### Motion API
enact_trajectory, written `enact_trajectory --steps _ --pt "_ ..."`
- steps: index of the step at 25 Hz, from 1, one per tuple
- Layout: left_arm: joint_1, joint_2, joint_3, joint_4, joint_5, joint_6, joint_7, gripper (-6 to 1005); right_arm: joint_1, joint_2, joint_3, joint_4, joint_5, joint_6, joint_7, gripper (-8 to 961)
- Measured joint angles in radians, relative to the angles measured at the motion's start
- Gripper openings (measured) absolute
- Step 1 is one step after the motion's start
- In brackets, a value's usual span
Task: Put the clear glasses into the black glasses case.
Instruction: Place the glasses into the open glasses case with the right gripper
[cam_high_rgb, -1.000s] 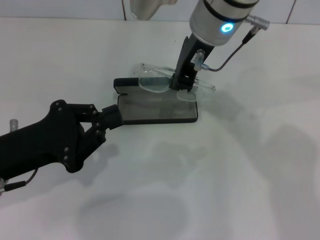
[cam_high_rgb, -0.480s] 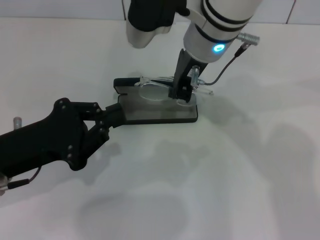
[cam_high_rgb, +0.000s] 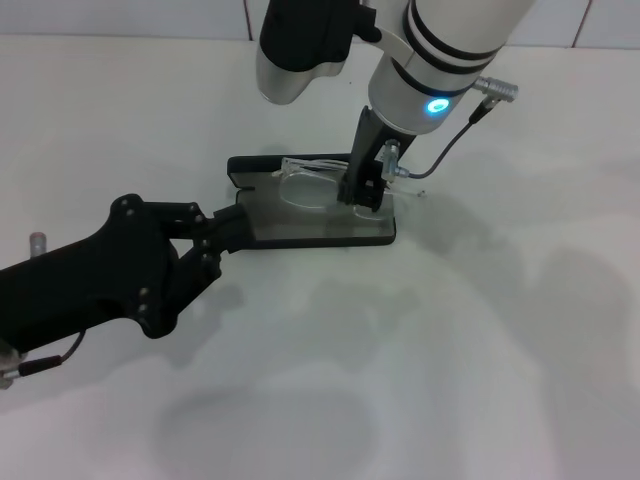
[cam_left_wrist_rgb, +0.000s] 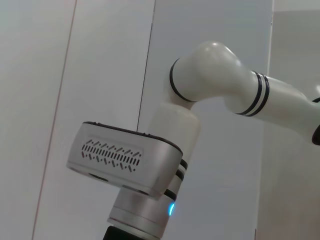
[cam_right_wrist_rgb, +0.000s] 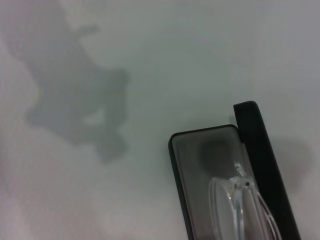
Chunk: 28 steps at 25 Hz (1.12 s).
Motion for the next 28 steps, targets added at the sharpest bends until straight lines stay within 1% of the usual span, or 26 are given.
enact_trajectory --steps 6,11,20,28 --pt "-0.001 -0.002 0.000 0.000 0.000 0.000 0.000 58 -0.001 0.000 -0.005 0.001 0.000 0.001 0.000 54" --pt "-0.002 -0.002 0.000 0.000 0.000 0.000 0.001 58 0.000 0.000 -0.029 0.002 0.007 0.011 0.000 54" --pt "-0.002 -0.003 0.001 0.000 0.001 0.000 0.001 58 0.044 0.000 -0.052 0.037 0.014 0.017 0.000 54" --pt "0.000 -0.005 0.003 0.000 0.002 0.000 0.004 58 0.046 0.000 -0.057 0.047 0.026 0.023 -0.002 54"
